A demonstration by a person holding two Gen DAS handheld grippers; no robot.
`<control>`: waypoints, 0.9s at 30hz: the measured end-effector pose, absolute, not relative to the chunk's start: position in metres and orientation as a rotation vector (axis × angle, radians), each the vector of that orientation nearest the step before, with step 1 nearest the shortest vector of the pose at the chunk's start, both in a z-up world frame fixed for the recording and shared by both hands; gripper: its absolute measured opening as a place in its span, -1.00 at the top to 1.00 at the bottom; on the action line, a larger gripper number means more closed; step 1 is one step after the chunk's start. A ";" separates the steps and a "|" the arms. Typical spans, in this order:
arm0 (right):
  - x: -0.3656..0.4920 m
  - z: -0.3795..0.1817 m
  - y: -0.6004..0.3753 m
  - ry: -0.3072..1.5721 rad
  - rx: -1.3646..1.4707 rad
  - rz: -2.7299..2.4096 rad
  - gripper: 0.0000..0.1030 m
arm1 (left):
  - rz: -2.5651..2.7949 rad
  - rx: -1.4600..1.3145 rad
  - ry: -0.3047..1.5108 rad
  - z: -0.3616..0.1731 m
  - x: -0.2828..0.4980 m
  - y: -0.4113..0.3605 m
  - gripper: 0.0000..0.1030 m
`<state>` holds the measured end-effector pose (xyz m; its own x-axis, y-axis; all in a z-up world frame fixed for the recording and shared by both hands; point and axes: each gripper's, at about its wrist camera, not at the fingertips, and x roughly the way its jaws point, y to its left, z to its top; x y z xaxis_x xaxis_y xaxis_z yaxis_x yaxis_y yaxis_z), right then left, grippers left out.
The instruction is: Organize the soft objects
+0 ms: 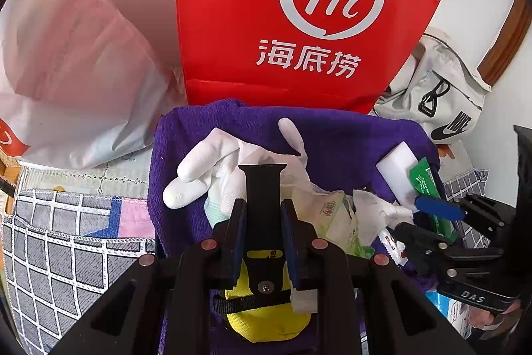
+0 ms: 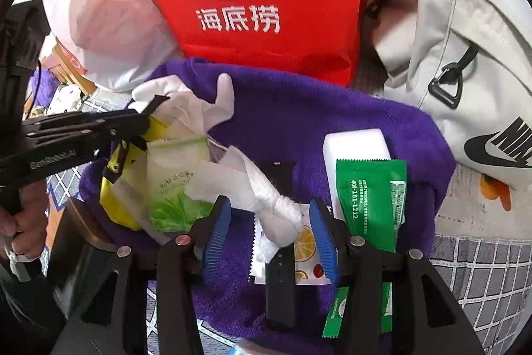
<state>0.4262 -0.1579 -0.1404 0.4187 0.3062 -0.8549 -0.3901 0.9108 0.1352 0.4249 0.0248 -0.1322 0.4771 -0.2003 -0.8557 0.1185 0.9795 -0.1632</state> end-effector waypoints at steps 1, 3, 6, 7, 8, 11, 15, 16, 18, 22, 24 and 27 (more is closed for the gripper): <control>0.425 -0.138 -0.158 1.044 -0.088 0.436 -0.03 | -0.194 -0.088 1.058 -0.132 0.425 0.025 0.61; 0.424 -0.133 -0.159 1.027 -0.088 0.427 -0.15 | -0.191 -0.095 1.063 -0.133 0.426 0.026 0.60; 0.422 -0.124 -0.163 1.001 -0.082 0.417 -0.24 | -0.193 -0.098 1.067 -0.132 0.425 0.026 0.60; 0.422 -0.122 -0.163 0.997 -0.078 0.415 -0.28 | -0.192 -0.095 1.069 -0.132 0.425 0.026 0.60; 0.422 -0.121 -0.164 0.994 -0.072 0.411 -0.30 | -0.189 -0.098 1.073 -0.132 0.426 0.026 0.60; 0.422 -0.117 -0.167 0.983 -0.067 0.390 -0.34 | -0.191 -0.106 1.081 -0.131 0.426 0.027 0.59; 0.422 -0.115 -0.169 0.979 -0.061 0.366 -0.46 | -0.188 -0.127 1.111 -0.130 0.426 0.028 0.33; 0.422 -0.115 -0.169 0.978 -0.060 0.364 -0.46 | -0.184 -0.131 1.115 -0.129 0.426 0.028 0.19; 0.420 -0.114 -0.168 0.977 -0.061 0.351 -0.46 | -0.170 -0.131 1.110 -0.126 0.424 0.028 0.07; 0.419 -0.110 -0.165 0.974 -0.073 0.327 -0.46 | -0.166 -0.120 1.100 -0.115 0.418 0.025 -0.09; 0.416 -0.106 -0.167 0.972 -0.057 0.306 -0.46 | -0.140 -0.103 1.083 -0.108 0.413 0.024 -0.15; 0.406 -0.097 -0.170 0.968 -0.046 0.283 -0.51 | -0.128 -0.126 1.084 -0.102 0.403 0.027 -0.24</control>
<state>0.4064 -0.1703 -0.0968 0.5336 0.2166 -0.8175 -0.2578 0.9623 0.0866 0.4035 0.0271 -0.1024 0.4621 -0.1656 -0.8713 0.0424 0.9854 -0.1648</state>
